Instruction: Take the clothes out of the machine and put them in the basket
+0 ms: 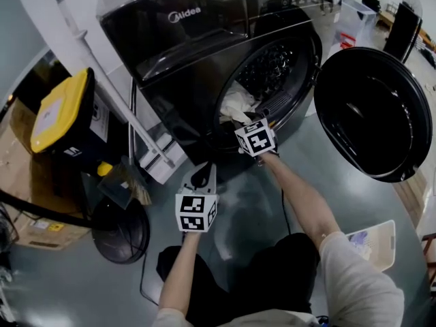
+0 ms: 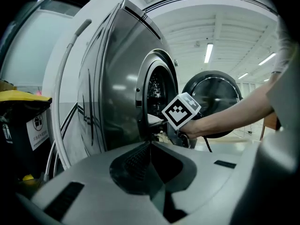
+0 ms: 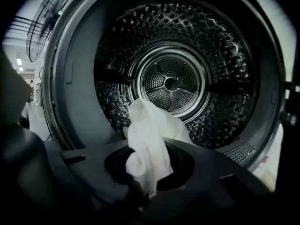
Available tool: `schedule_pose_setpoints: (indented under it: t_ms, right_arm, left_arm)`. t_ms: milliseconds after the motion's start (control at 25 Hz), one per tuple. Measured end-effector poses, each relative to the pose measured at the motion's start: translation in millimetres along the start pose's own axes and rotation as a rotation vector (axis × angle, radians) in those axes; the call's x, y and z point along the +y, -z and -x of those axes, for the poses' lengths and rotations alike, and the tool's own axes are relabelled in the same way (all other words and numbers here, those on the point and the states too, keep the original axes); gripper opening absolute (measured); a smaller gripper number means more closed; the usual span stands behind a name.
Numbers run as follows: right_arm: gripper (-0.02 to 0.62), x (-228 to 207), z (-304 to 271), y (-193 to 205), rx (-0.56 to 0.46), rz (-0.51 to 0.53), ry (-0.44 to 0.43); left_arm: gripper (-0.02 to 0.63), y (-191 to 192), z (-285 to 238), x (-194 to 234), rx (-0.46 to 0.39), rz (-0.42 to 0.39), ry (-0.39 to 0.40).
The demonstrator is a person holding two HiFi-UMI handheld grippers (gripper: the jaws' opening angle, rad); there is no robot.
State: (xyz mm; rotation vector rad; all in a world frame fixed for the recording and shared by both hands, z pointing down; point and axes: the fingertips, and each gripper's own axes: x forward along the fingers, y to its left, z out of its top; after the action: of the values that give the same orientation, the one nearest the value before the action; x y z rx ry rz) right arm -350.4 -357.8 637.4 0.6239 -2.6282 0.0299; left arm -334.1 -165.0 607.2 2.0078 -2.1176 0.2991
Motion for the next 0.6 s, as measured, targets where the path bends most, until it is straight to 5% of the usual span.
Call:
schedule_pose_setpoints:
  t_ms: [600]
  right_arm:
    - [0.058,-42,118,-56,-0.258,-0.106,0.098]
  left_arm:
    - [0.025,-30,-11,-39,-0.042,-0.031,0.099]
